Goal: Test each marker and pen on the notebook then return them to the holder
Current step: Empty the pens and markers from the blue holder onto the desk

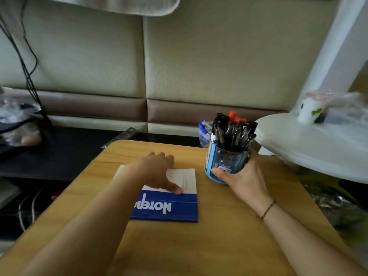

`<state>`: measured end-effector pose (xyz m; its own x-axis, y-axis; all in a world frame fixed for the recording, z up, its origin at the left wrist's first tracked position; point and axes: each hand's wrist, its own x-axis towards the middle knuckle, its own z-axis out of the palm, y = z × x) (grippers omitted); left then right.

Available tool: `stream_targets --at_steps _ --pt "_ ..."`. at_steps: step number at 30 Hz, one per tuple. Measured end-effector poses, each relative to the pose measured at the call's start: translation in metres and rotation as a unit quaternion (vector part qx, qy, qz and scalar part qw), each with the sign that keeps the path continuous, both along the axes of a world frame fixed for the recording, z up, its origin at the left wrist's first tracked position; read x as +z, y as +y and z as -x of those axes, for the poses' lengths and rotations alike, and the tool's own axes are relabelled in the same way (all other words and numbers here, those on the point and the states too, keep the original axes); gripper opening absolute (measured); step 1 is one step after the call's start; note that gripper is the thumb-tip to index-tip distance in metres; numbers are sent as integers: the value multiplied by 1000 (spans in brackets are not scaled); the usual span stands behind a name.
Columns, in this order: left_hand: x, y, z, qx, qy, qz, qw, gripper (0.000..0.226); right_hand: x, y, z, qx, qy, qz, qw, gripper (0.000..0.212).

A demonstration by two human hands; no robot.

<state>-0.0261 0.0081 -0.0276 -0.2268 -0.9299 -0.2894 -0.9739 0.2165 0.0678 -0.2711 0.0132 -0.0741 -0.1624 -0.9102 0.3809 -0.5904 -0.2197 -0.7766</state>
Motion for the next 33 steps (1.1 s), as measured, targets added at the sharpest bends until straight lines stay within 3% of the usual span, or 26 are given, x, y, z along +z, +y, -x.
stream_targets --at_steps 6,14,22,25,28,30,33 --pt "-7 58 0 -1 1 -37 999 111 10 59 -9 -28 -19 -21 999 102" --pt "-22 173 19 -17 92 22 995 101 14 154 -25 -98 -18 -42 994 96" --pt "-27 219 13 -37 132 68 988 93 10 180 -36 -123 -20 -74 989 103" --pt "-29 222 12 -21 201 95 975 82 3 186 -37 -119 -10 -100 988 113" --pt "-18 209 17 50 286 37 956 93 -2 181 -35 -118 12 -132 984 125" --pt "-5 191 26 40 348 23 936 111 -6 172 -34 -115 13 -132 984 114" --pt "20 168 46 -25 475 67 877 124 3 173 -36 -111 10 -140 984 104"
